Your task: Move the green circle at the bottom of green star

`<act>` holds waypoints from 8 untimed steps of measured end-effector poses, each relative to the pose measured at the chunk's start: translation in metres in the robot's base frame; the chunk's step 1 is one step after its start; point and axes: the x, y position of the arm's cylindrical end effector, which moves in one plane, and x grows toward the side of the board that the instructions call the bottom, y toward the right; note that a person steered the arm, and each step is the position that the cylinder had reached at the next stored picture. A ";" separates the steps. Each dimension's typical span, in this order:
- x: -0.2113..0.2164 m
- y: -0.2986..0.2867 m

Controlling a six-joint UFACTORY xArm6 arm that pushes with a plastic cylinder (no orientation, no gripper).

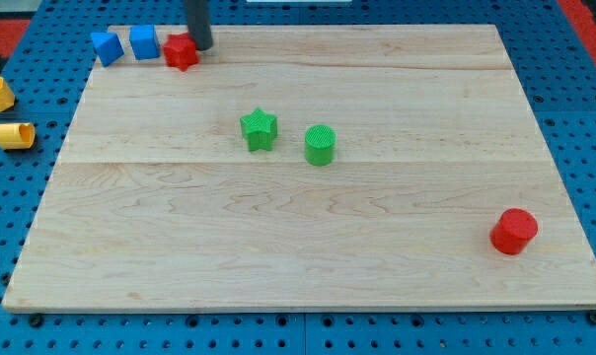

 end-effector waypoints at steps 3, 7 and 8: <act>0.151 0.234; 0.151 0.100; 0.204 0.173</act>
